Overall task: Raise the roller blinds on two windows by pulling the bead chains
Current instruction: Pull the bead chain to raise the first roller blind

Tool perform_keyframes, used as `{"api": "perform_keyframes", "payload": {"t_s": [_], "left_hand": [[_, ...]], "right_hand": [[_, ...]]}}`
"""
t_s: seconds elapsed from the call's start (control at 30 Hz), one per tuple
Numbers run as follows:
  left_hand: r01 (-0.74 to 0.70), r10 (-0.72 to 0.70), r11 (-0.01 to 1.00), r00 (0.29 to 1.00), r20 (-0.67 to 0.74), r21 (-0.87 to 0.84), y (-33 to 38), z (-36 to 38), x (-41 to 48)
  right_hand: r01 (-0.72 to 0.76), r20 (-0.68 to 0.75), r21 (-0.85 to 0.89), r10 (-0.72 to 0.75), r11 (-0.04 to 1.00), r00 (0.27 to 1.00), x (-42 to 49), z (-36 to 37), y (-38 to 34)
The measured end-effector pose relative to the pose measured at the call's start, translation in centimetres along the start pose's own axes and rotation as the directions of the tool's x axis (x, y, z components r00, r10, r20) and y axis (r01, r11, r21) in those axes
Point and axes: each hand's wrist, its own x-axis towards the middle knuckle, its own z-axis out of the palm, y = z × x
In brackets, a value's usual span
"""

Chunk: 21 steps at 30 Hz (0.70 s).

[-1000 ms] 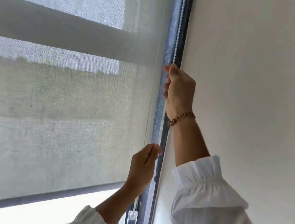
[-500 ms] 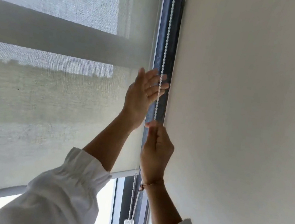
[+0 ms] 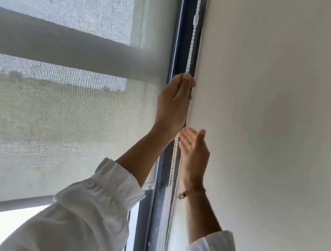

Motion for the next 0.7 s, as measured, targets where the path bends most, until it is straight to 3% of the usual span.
{"api": "perform_keyframes", "payload": {"t_s": [0.1,0.23,0.33,0.47,0.6,0.7], "left_hand": [[-0.055,0.051,0.992,0.998,0.035,0.118,-1.4,-0.1,-2.4],[-0.004,-0.018,0.978,0.994,0.105,0.206,-5.4,-0.3,-7.6],[0.081,-0.119,0.964,0.984,0.135,0.255,-8.6,-1.4,-11.3],[0.183,-0.253,0.930,0.948,0.194,0.320,-10.5,-2.9,-13.5],[0.415,-0.463,0.883,0.843,0.273,0.218,-10.3,-4.6,-11.4],[0.439,-0.452,0.892,0.869,0.198,0.108,-8.4,-5.4,-7.5]], "right_hand": [[0.030,0.006,0.116,-0.031,0.993,1.000,2.8,1.1,-4.5],[0.045,0.151,0.154,-0.069,0.987,0.986,4.7,2.7,-9.3],[0.090,0.204,-0.005,-0.088,0.996,0.975,5.5,3.7,-10.8],[0.239,0.070,-0.201,-0.229,0.950,0.971,5.6,3.2,-7.8],[0.396,0.062,-0.246,-0.393,0.885,0.917,4.7,2.7,-5.8],[0.429,0.031,-0.218,-0.433,0.877,0.901,3.8,2.2,-4.7]]}}
